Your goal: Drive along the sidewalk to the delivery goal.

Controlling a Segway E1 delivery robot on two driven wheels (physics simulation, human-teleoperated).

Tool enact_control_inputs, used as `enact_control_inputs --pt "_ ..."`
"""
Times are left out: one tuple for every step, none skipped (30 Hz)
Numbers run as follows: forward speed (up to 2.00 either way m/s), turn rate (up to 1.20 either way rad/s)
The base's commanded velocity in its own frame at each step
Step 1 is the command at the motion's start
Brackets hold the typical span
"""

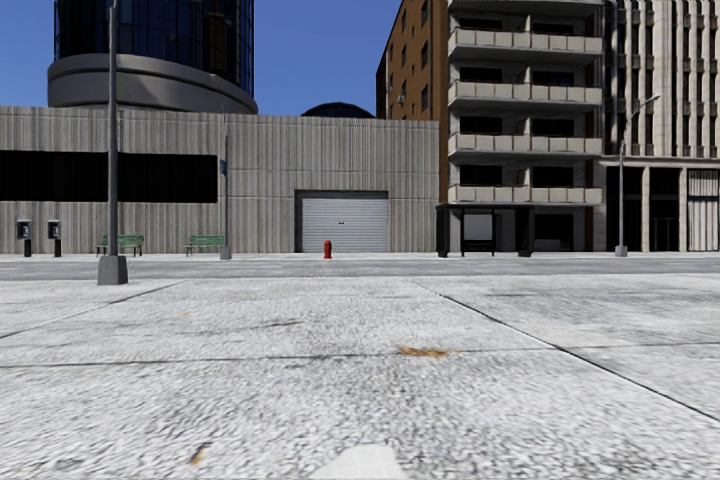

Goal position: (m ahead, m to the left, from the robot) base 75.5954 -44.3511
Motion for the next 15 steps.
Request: enact_control_inputs --pt "2.0 0.0" --pt "2.0 0.0" --pt "2.0 0.0" --pt "2.0 0.0" --pt "2.0 0.0" --pt "2.0 0.0" --pt "2.0 0.0" --pt "2.0 0.0" --pt "2.0 0.0" --pt "2.0 0.0" --pt "2.0 0.0" --pt "2.0 0.0" --pt "2.0 0.0" --pt "2.0 0.0" --pt "2.0 0.0"
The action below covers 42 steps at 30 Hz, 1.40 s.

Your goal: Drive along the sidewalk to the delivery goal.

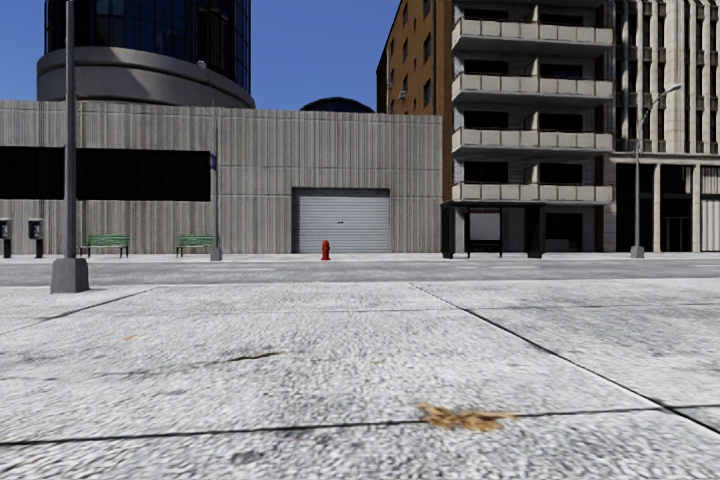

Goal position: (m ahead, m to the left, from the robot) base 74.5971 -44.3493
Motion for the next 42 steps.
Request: enact_control_inputs --pt "2.0 0.0" --pt "2.0 0.0" --pt "2.0 0.0" --pt "2.0 0.0" --pt "2.0 0.0" --pt "2.0 0.0" --pt "2.0 0.0" --pt "2.0 0.0" --pt "2.0 0.0" --pt "2.0 0.0" --pt "2.0 0.0" --pt "2.0 0.0" --pt "2.0 0.0" --pt "2.0 0.0" --pt "2.0 0.0" --pt "2.0 0.0" --pt "2.0 0.0" --pt "2.0 0.0" --pt "2.0 0.0" --pt "2.0 0.0" --pt "2.0 0.0" --pt "1.99 0.0" --pt "1.97 0.0" --pt "1.94 0.0" --pt "1.92 0.0" --pt "1.92 0.0" --pt "1.92 0.0" --pt "1.92 0.0" --pt "1.92 0.0" --pt "1.91 0.0" --pt "1.91 0.0" --pt "1.91 0.0" --pt "1.91 0.0" --pt "1.91 0.0" --pt "1.91 0.0" --pt "1.89 0.0" --pt "1.83 0.0" --pt "1.73 0.0" --pt "1.71 -0.25" --pt "1.7 -0.52" --pt "1.69 -0.61" --pt "1.69 -0.61"
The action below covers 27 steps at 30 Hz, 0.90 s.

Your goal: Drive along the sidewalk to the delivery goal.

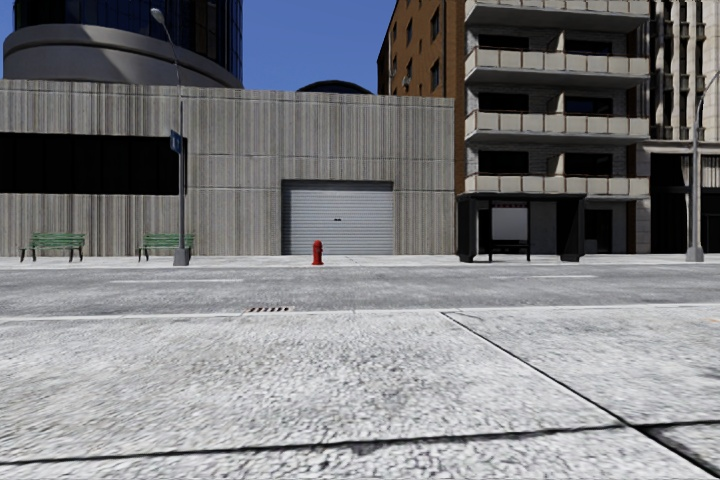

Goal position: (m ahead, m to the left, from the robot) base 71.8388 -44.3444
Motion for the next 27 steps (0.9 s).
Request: enact_control_inputs --pt "1.69 -0.63" --pt "1.69 -0.64" --pt "1.69 -0.64" --pt "1.69 -0.64" --pt "1.69 -0.64" --pt "1.69 -0.64" --pt "1.69 -0.64" --pt "1.69 -0.66" --pt "1.69 -0.66" --pt "1.69 -0.79" --pt "1.69 -0.95" --pt "1.69 -1.04" --pt "1.69 -1.08" --pt "1.69 -1.09" --pt "1.69 -1.09" --pt "1.69 -1.09" --pt "1.69 -1.09" --pt "1.69 -1.09" --pt "1.69 -1.09" --pt "1.69 -1.09" --pt "1.69 -1.09" --pt "1.69 -1.09" --pt "1.69 -1.09" --pt "1.69 -1.09" --pt "1.69 -1.09" --pt "1.69 -1.09" --pt "1.69 -1.09"
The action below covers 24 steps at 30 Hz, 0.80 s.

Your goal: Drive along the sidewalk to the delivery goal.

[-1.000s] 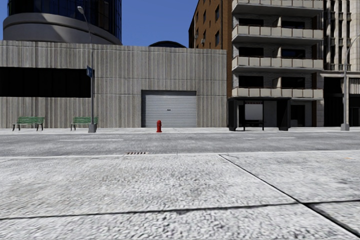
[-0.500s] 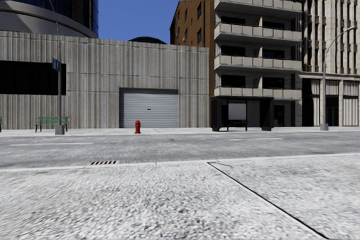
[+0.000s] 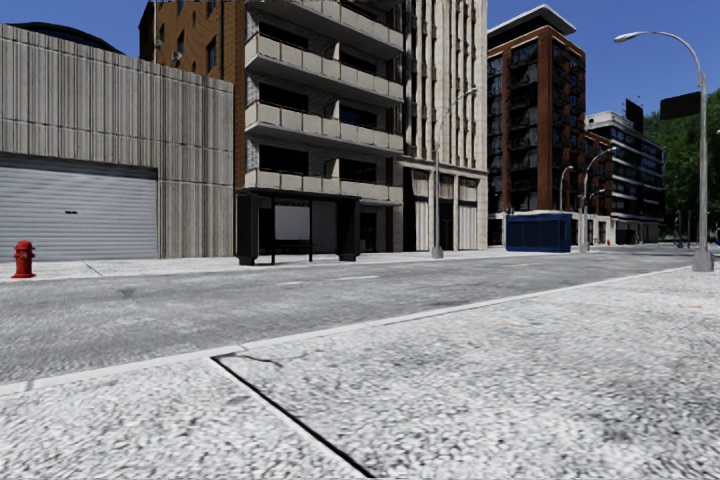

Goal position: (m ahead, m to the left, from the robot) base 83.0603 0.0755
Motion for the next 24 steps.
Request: enact_control_inputs --pt "1.69 -1.09" --pt "1.69 -1.09" --pt "1.69 -1.09" --pt "1.69 -1.09" --pt "1.69 -1.09" --pt "1.69 -1.09" --pt "1.69 -1.09" --pt "1.69 -1.09" --pt "1.69 -1.09" --pt "1.69 -1.09" --pt "1.69 -1.08" --pt "1.69 -0.62" --pt "1.69 -0.11" --pt "1.69 -0.01" --pt "1.69 0.0" --pt "1.69 0.0" --pt "1.69 0.0" --pt "1.69 0.0" --pt "1.69 0.0" --pt "1.69 0.0" --pt "1.69 0.0" --pt "1.69 0.0" --pt "1.69 0.0" --pt "1.69 0.0"
